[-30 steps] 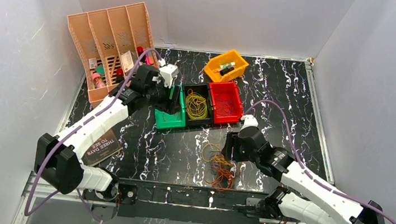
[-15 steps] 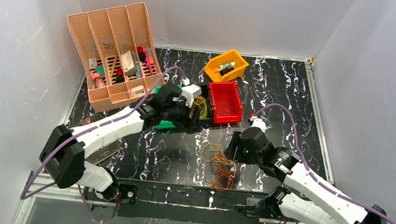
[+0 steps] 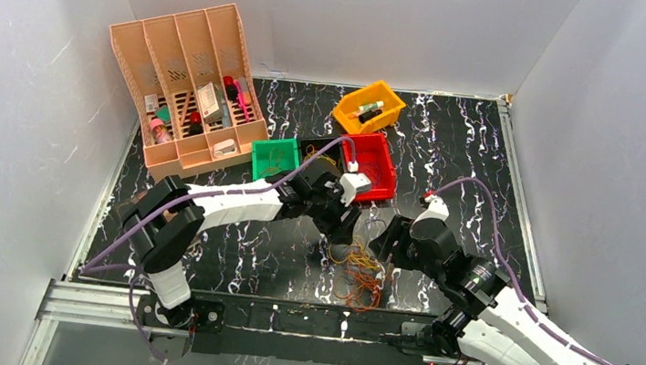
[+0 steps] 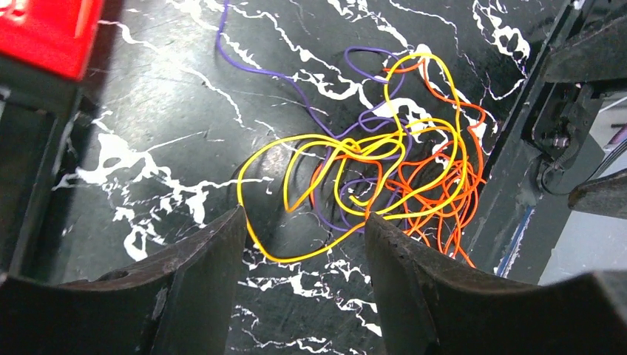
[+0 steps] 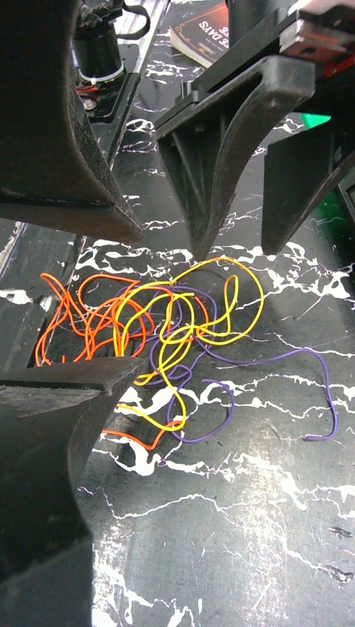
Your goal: Untangle the cables
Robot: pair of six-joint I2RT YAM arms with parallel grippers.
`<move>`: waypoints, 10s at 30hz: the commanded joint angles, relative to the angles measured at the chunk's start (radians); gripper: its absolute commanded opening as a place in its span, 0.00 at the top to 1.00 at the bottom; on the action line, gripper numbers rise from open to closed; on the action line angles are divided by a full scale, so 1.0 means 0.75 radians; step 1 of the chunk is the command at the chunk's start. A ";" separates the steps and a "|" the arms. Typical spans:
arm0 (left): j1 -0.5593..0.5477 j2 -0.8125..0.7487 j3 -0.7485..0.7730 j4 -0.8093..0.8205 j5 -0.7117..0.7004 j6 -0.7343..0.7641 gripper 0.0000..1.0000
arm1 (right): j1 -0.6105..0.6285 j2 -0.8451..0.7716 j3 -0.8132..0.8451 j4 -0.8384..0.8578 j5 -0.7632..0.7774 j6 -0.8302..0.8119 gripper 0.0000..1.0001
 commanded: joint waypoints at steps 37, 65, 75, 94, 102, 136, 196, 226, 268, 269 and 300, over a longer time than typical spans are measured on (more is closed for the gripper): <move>-0.026 -0.091 0.172 -0.052 0.097 0.084 1.00 | 0.005 -0.140 -0.142 0.383 0.083 -0.123 0.32; -0.027 -0.455 0.374 -0.254 -0.044 -0.016 1.00 | 0.006 0.312 -0.334 1.358 -0.066 -0.301 0.32; -0.027 -0.479 0.496 -0.298 -0.037 -0.005 1.00 | 0.007 0.510 -0.325 1.577 -0.308 -0.353 0.32; -0.026 -0.397 1.022 -0.530 -0.538 0.118 1.00 | 0.006 0.549 -0.466 1.467 -0.245 -0.224 0.45; -0.025 -0.369 1.161 -0.580 -0.687 0.181 1.00 | 0.007 0.457 -0.525 1.318 -0.167 -0.193 0.54; -0.025 -0.178 1.370 -0.666 -1.042 0.417 1.00 | 0.006 -0.086 -0.315 0.672 0.019 -0.237 0.35; 0.225 -0.051 1.002 -0.431 -0.838 0.384 1.00 | 0.006 -0.108 -0.253 0.633 0.040 -0.213 0.32; 0.246 0.111 0.718 -0.359 -0.627 0.242 1.00 | 0.006 -0.108 -0.279 0.644 0.033 -0.205 0.32; 0.320 0.191 0.527 -0.313 -0.541 0.094 1.00 | 0.007 -0.129 -0.285 0.630 0.044 -0.198 0.32; 0.321 0.205 0.534 -0.312 -0.535 0.093 1.00 | 0.007 -0.133 -0.285 0.628 0.044 -0.196 0.32; 0.321 0.305 0.732 -0.416 -0.440 0.114 0.68 | 0.006 -0.152 -0.285 0.596 0.046 -0.195 0.31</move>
